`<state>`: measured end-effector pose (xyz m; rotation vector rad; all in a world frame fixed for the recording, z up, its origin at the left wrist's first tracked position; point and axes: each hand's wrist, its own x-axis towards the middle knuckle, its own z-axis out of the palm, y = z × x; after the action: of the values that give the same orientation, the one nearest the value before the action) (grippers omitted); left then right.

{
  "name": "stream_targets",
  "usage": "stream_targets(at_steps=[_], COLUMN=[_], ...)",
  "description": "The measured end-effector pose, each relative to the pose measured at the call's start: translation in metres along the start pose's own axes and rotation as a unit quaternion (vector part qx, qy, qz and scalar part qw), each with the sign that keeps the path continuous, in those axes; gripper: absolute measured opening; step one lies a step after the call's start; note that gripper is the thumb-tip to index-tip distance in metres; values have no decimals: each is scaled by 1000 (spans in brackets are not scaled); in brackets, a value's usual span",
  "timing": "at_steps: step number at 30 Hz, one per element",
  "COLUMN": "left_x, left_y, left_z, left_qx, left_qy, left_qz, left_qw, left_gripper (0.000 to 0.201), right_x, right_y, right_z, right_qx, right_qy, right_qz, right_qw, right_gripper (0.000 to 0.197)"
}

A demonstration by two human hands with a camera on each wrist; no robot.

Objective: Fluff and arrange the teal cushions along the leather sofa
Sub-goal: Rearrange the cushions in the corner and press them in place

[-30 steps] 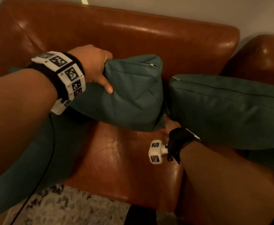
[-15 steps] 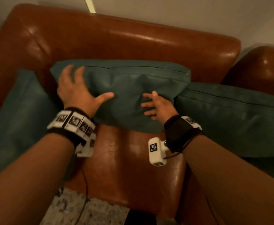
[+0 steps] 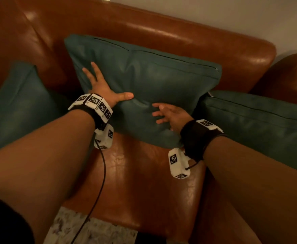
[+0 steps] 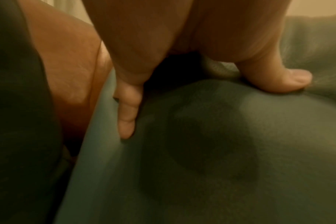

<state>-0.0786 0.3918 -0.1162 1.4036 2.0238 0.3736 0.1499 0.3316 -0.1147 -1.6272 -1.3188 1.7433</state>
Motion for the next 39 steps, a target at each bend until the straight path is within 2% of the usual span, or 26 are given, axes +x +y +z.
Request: stream_targets(at_steps=[3,5,7,9,13,14,16,18,20,22,26,29,31,33,35,37,39], left_x=[-6,-16,-27,-37,-22,-16,-9,-10,-21,-36,-79,-119,-134,-134,-125,-119,-111], left_y=[-15,-35,-61,-83,-89,-84,-76,-81,-88,-92,-95,-89,-87,-97,-111,-118,-117], left_z=[6,12,21,31,45,43,39,35,27,16,-12,-44,-75,-109,-135,-147,-152], left_qx=[-35,-77,-113,-144,-157,-146,-122,-126,-142,-128,-94,30,182,259,238,214,207], left_qy=[20,64,102,82,37,23,12,26,33,28,58,126,217,247,204,168,176], left_qz=[21,37,14,-19,-3,-11,-21,-9,3,-13,-46,12,24,-77,-187,-205,-190], left_qw=[999,994,988,986,987,989,992,992,989,991,993,991,959,931,931,940,943], left_gripper=[148,146,146,149,157,160,165,165,153,135,111,89,82,85,74,46,36], right_x=[7,6,2,-3,-4,-6,-13,-17,-18,-19,-19,-11,-1,6,10,10,9], right_y=[7,16,28,39,48,45,33,20,10,6,-3,-27,-40,-48,-49,-47,-44], right_z=[5,7,5,2,3,5,11,15,20,28,53,76,86,91,90,89,88], right_qx=[11,28,47,73,52,38,-12,-23,15,14,-59,-96,-127,-154,-160,-166,-165], right_qy=[8,18,38,53,67,41,-65,-122,-87,-50,-92,-86,-67,-50,-40,-36,-37], right_qz=[12,12,9,12,14,22,78,120,117,90,56,-14,-43,-45,-38,-42,-49], right_qw=[1000,999,998,996,996,998,995,985,989,995,992,992,989,986,986,985,984], right_gripper=[40,39,35,30,23,21,16,23,31,32,30,41,48,49,47,45,45])
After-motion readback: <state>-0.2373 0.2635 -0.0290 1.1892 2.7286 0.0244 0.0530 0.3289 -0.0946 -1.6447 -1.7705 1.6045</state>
